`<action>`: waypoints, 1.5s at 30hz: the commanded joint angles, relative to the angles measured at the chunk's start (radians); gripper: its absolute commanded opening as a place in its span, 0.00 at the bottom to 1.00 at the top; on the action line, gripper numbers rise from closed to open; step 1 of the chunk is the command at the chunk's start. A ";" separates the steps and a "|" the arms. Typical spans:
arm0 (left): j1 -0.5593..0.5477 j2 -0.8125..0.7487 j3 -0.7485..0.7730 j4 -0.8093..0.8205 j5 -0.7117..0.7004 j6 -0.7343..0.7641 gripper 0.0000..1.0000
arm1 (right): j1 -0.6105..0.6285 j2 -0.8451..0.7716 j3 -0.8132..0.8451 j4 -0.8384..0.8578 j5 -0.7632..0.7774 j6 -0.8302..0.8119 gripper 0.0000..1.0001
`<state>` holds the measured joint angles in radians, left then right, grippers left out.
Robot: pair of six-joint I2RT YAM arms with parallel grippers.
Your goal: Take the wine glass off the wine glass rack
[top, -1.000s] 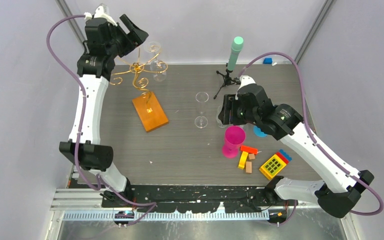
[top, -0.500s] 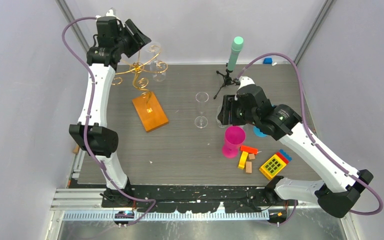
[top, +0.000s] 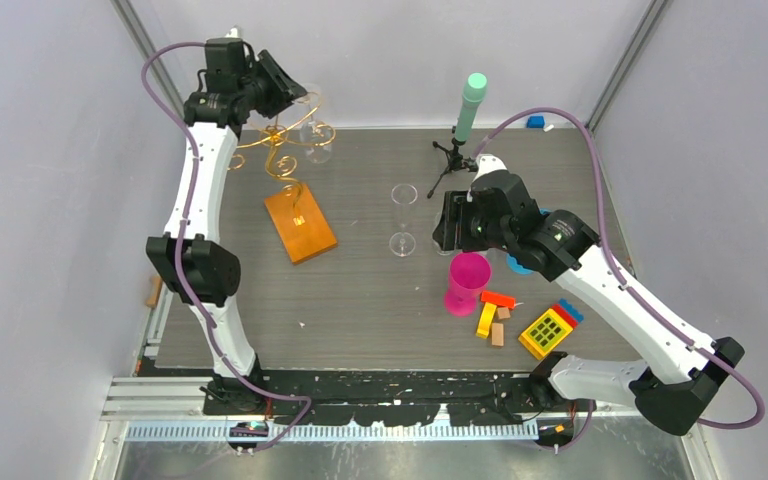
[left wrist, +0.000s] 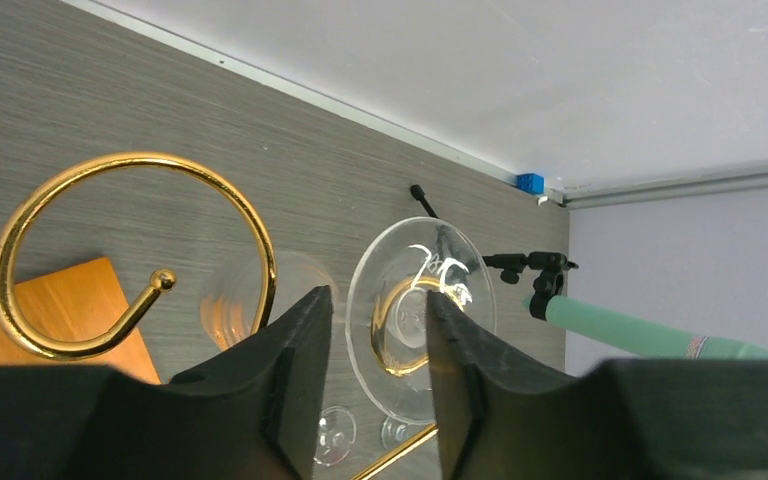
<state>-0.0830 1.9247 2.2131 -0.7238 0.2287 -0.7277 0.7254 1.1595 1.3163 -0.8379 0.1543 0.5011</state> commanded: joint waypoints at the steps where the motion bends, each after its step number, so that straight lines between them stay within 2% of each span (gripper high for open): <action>1: 0.005 -0.019 0.010 0.047 0.032 -0.016 0.35 | 0.005 -0.014 0.000 0.044 0.005 0.012 0.57; 12: 0.020 -0.050 -0.023 0.074 0.047 -0.015 0.01 | 0.005 -0.015 -0.006 0.049 0.005 0.017 0.57; 13: 0.022 -0.059 -0.033 0.089 0.056 -0.022 0.00 | 0.005 -0.015 -0.007 0.049 0.004 0.017 0.57; 17: 0.036 -0.100 -0.095 0.173 0.105 -0.082 0.00 | 0.005 -0.015 -0.009 0.051 0.003 0.020 0.57; 23: 0.061 -0.177 -0.238 0.389 0.222 -0.235 0.00 | 0.005 -0.023 -0.016 0.051 0.005 0.022 0.57; 30: 0.078 -0.174 -0.270 0.532 0.356 -0.361 0.00 | 0.005 -0.031 -0.020 0.055 0.007 0.023 0.57; 39: 0.106 -0.144 -0.275 0.613 0.451 -0.445 0.00 | 0.005 -0.038 -0.023 0.058 0.005 0.024 0.57; 45: 0.108 -0.156 -0.297 0.598 0.483 -0.470 0.00 | 0.005 -0.041 -0.022 0.061 0.004 0.024 0.57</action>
<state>0.0200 1.8038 1.9244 -0.2115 0.6456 -1.1603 0.7254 1.1450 1.2915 -0.8227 0.1543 0.5121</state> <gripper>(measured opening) 0.048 0.575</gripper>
